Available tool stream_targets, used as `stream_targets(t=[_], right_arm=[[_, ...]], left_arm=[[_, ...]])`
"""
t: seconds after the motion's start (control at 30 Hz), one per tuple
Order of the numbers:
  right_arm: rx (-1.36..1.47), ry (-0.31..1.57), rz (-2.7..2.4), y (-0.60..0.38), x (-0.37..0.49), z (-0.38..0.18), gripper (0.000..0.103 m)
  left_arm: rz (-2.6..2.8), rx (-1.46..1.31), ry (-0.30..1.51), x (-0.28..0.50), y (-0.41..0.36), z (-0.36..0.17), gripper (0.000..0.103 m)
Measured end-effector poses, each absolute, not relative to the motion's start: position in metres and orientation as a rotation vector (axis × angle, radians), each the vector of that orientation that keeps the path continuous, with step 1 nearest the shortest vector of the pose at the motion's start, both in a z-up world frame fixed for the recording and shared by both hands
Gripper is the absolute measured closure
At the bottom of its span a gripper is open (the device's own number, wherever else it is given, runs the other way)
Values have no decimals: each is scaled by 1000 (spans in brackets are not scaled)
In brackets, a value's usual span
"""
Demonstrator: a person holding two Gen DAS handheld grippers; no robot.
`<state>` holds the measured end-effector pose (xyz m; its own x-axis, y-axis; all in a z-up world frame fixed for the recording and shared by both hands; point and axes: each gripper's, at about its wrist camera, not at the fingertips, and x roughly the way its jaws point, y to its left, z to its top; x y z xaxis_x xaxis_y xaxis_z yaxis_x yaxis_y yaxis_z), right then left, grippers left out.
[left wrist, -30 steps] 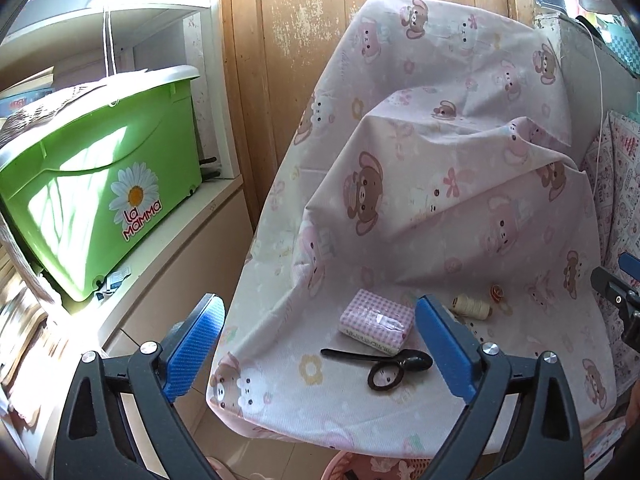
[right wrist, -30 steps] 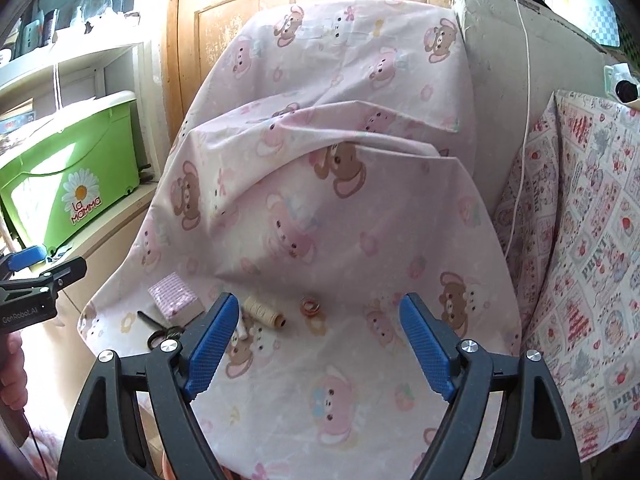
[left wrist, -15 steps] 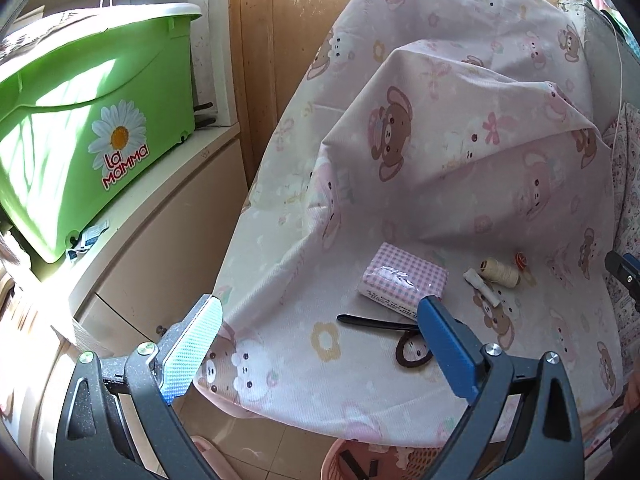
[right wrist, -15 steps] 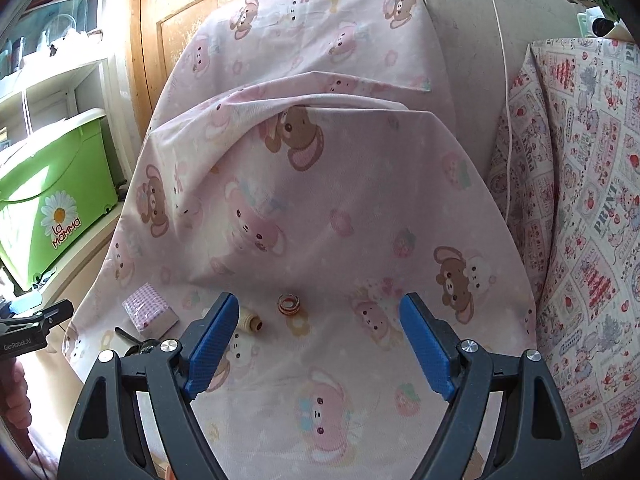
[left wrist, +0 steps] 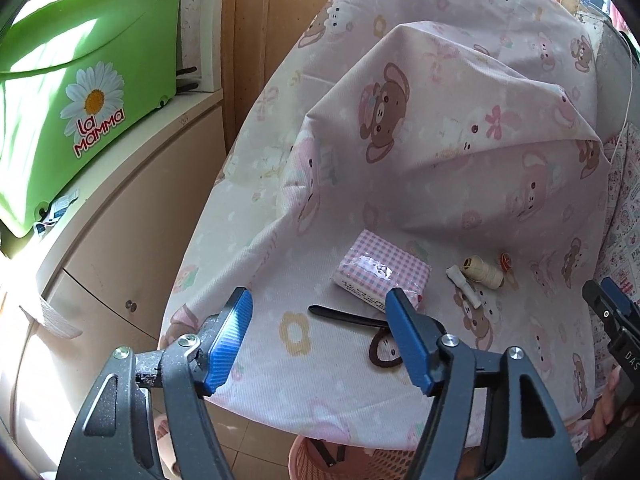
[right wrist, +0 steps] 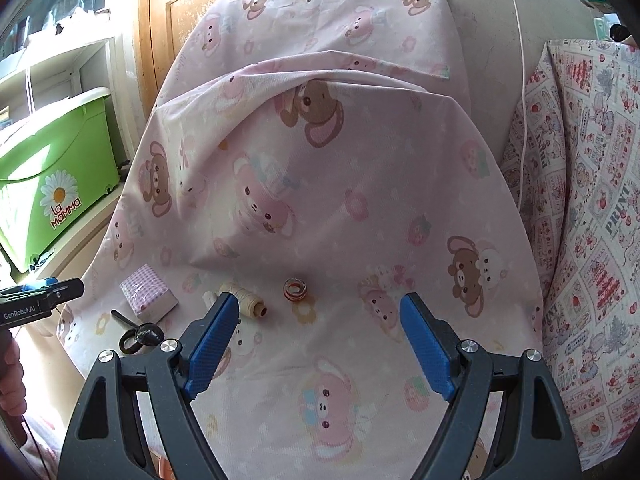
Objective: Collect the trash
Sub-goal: 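Grasp the pink-and-blue checkered tissue pack with the left gripper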
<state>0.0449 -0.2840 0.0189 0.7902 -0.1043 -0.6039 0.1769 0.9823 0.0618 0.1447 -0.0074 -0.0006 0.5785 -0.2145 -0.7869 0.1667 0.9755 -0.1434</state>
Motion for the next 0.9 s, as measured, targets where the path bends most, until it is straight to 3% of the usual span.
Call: stream_targets(t=[0.13, 0.47, 0.57, 0.73, 0.9], right_arm=[[117, 647, -154, -283, 45, 18, 19], [159, 687, -135, -284, 54, 11, 19], [172, 695, -127, -283, 57, 9, 19], [152, 695, -126, -278, 59, 9, 19], [129, 688, -128, -274, 60, 10, 19]], left_arm=[[-238, -129, 985, 155, 0, -7, 48], [-328, -279, 1123, 173, -3, -30, 49], [-375, -240, 1130, 172, -19, -31, 39], [-374, -10, 1029, 178, -62, -22, 10], [-372, 117, 1022, 177, -83, -30, 10]])
